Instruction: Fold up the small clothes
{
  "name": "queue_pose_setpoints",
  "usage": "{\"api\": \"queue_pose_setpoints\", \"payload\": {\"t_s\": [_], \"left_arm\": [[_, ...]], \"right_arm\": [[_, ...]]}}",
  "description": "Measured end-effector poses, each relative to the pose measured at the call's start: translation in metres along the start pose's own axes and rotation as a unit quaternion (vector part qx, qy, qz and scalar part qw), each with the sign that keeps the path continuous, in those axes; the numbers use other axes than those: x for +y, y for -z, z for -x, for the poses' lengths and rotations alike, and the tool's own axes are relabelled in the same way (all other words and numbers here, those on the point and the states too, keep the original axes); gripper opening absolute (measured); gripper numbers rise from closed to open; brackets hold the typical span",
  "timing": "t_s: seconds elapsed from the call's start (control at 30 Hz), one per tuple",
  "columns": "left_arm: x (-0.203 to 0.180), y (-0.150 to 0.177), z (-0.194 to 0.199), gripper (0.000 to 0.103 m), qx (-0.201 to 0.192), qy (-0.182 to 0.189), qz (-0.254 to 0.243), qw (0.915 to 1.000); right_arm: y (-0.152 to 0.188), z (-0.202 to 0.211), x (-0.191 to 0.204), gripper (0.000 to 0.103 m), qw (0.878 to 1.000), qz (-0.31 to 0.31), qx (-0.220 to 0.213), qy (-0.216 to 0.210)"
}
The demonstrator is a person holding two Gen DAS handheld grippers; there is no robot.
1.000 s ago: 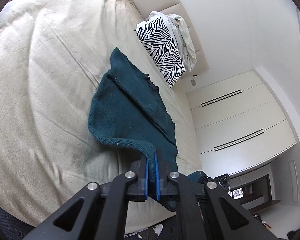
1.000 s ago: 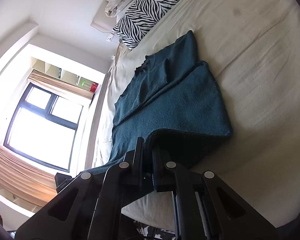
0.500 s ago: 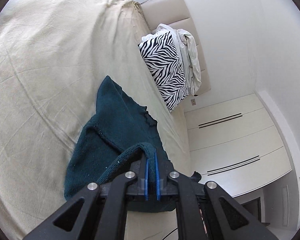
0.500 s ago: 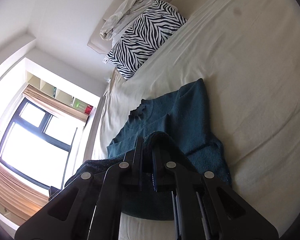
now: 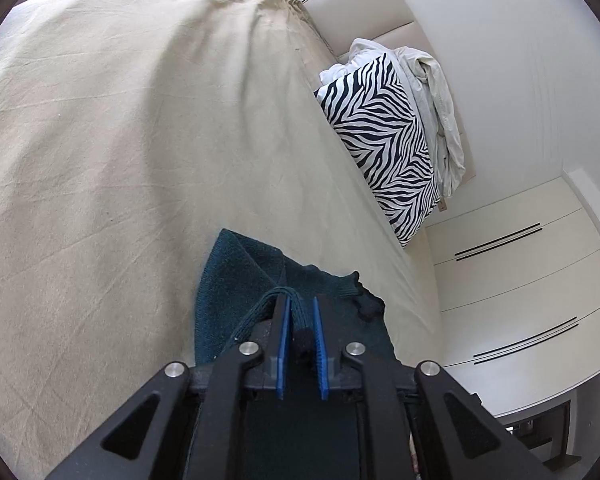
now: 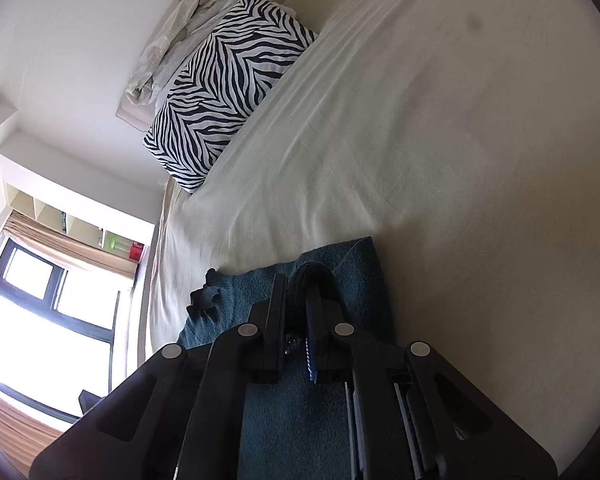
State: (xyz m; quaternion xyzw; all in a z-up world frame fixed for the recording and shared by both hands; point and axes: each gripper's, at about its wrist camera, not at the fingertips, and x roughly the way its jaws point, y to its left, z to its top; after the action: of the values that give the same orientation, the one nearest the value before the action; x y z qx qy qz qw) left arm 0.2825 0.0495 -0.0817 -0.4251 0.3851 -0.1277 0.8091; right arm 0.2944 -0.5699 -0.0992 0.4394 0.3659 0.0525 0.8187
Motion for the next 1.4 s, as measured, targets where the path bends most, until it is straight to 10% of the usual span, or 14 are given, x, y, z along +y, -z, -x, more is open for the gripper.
{"api": "queue_pose_setpoints", "payload": {"t_s": [0.07,0.17,0.73,1.4], "left_arm": [[0.012,0.001,-0.004,0.066,-0.002,-0.013,0.018,0.9997],[0.019,0.013,0.000,0.068,0.007,-0.007,0.011,0.9999],[0.017,0.108,0.051,0.058,-0.011,-0.110,-0.137,0.9843],[0.007,0.135,0.050,0.029,-0.025,-0.185,-0.232,0.9547]], "right_arm": [[0.003,-0.009,-0.003,0.025,0.999,0.012,-0.001,0.030],[0.013,-0.003,-0.006,0.060,0.999,0.028,-0.013,0.032],[0.134,0.084,0.014,0.059,0.975,0.192,0.012,0.110],[0.138,0.089,0.005,0.034,0.966,0.192,0.001,0.172]]}}
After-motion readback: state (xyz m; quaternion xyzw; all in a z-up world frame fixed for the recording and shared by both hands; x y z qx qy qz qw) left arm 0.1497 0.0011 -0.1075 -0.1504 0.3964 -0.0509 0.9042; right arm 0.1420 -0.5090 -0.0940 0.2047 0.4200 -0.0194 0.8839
